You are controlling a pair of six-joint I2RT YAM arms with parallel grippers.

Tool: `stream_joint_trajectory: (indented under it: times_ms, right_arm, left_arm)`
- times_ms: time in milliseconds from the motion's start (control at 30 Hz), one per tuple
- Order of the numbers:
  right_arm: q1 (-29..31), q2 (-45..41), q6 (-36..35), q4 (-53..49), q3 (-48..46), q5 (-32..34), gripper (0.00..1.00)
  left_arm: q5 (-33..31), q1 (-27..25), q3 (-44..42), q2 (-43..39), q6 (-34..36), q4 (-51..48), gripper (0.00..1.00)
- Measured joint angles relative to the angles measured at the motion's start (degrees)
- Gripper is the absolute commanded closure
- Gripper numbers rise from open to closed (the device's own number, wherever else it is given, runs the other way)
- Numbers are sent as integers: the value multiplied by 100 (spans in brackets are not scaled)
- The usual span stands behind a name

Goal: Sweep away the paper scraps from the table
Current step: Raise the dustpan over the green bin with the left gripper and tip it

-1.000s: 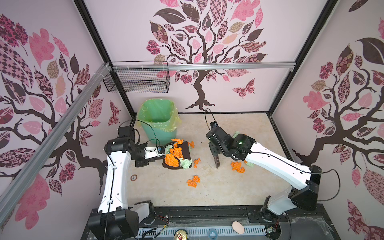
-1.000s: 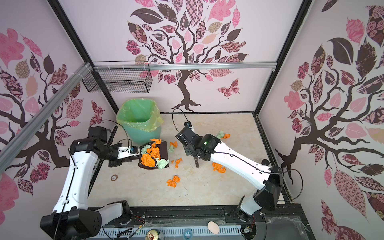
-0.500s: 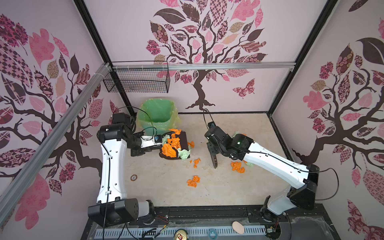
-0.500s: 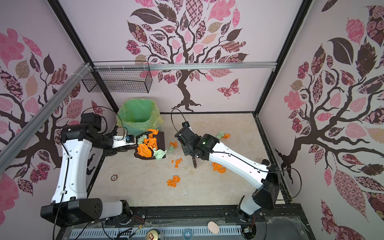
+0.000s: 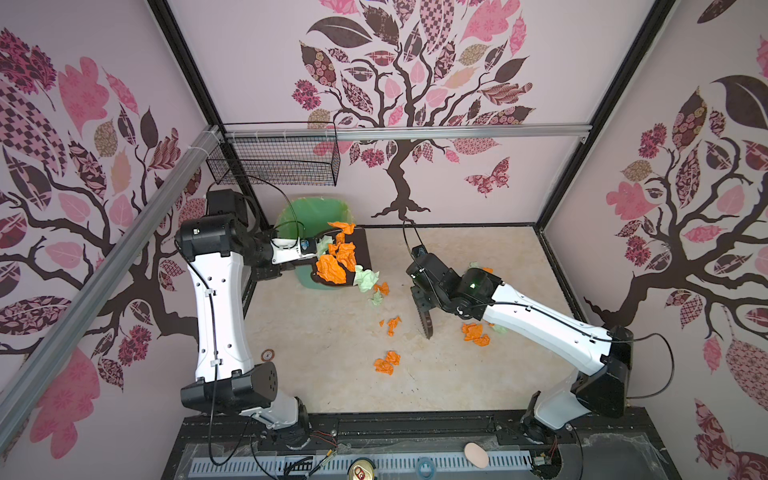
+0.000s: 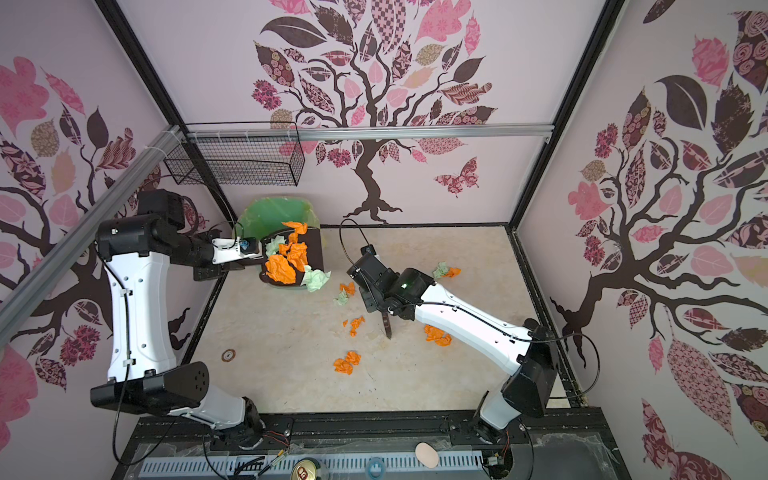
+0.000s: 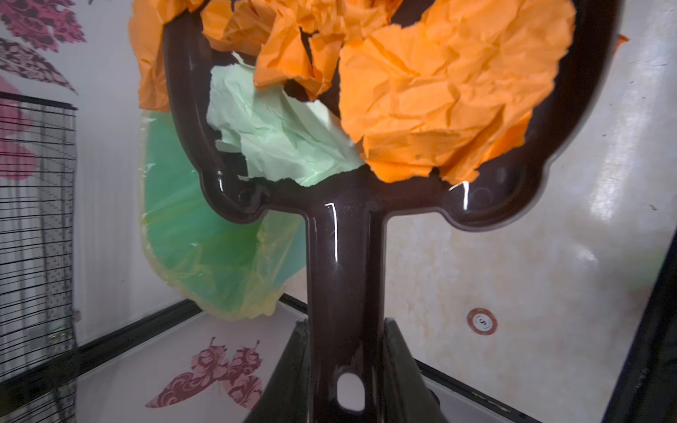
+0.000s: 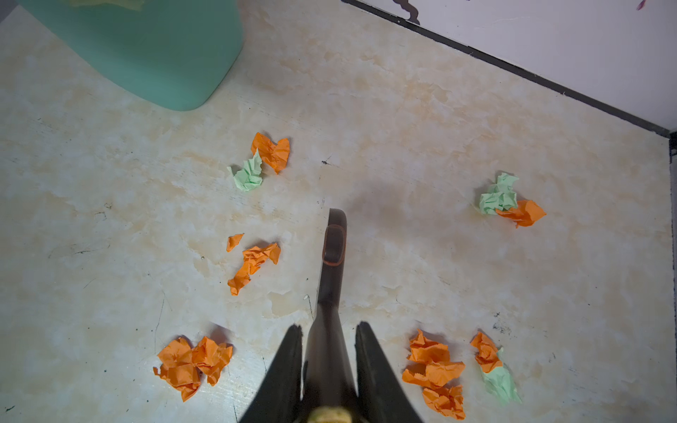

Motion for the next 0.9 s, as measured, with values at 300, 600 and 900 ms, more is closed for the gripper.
stream_joint_trajectory:
  times_ms: [300, 600, 900]
  right_arm:
    - [0, -15, -4, 55, -385, -105, 100]
    - [2, -17, -22, 369, -507, -264, 100]
    - [46, 118, -26, 844, -570, -490, 100]
  left_arm:
    - [66, 164, 1073, 1158, -4, -120, 100]
    - [2, 638, 2734, 2850, -92, -57, 100]
    - [-116, 590, 3875, 3526, -186, -50, 100]
